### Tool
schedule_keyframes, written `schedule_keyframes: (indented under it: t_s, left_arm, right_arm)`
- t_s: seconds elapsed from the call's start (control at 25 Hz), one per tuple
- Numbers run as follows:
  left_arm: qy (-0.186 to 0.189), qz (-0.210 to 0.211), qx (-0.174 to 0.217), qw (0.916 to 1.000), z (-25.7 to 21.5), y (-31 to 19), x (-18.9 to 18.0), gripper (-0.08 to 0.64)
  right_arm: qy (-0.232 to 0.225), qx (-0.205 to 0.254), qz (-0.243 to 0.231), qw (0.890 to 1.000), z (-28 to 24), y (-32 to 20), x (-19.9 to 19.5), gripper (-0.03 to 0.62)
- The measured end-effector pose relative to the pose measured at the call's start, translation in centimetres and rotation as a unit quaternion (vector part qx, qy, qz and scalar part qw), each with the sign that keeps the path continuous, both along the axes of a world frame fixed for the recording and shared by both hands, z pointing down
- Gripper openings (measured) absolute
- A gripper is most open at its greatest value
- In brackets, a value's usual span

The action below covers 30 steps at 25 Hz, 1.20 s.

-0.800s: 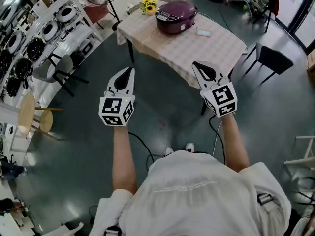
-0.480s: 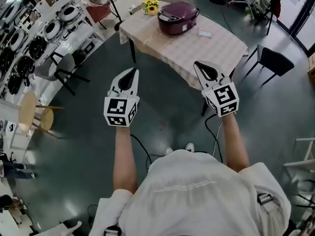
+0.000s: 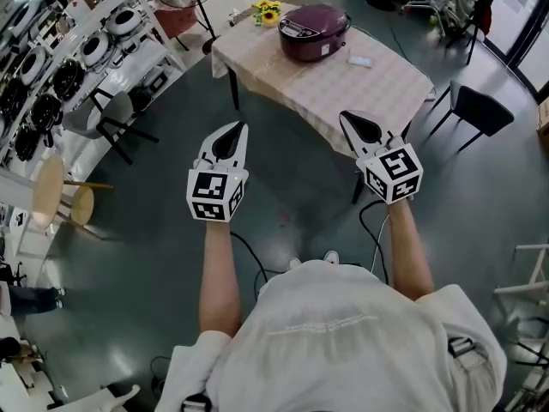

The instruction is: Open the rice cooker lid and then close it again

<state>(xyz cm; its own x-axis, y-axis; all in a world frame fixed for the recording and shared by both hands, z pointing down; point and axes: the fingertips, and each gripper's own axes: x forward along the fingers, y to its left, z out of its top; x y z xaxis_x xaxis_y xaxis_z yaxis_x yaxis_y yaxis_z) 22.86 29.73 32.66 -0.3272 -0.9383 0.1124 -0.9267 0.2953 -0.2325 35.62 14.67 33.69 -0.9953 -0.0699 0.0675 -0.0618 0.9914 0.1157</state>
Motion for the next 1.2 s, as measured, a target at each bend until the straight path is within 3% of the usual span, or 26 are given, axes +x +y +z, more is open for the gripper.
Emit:
schedule_keyframes:
  t_s: [0.24, 0.32, 0.36, 0.44, 0.6, 0.88, 1.2]
  left_arm:
    - [-0.008, -0.005, 0.01, 0.9999, -0.5, 1.1, -1.1, 0.015]
    - [-0.008, -0.005, 0.012, 0.9999, -0.7, 1.6, -1.6, 0.018]
    - [-0.007, -0.004, 0.013, 0.9999, -0.7, 1.9, -1.8, 0.026]
    - [-0.007, -0.001, 0.011, 0.9999, -0.6, 2.4, -2.1, 0.143]
    - [-0.009, 0.0, 0.007, 0.9999, -0.2, 3.3, -2.8, 0.175]
    - [0.005, -0.001, 0.004, 1.0, 1.1, 3.8, -4.0, 0.175]
    - [0.022, -0.01, -0.011, 0.9997, 2.2, 0.8, -9.2, 0.175]
  right_arm:
    - [-0.006, 0.016, -0.009, 1.0, -0.2, 0.7, -1.3, 0.028]
    - [-0.002, 0.019, -0.015, 1.0, -0.3, 1.2, -1.8, 0.13]
    - [-0.001, 0.021, -0.017, 1.0, -0.4, 1.5, -2.0, 0.148]
    - [-0.002, 0.025, -0.019, 0.999, -0.5, 2.1, -2.2, 0.175]
    - [-0.005, 0.023, -0.014, 1.0, -0.6, 2.6, -2.0, 0.233]
    - [0.011, 0.018, 0.002, 1.0, 0.6, 2.2, -2.2, 0.241]
    - [0.015, 0.019, 0.015, 1.0, 1.0, -2.0, -7.2, 0.242]
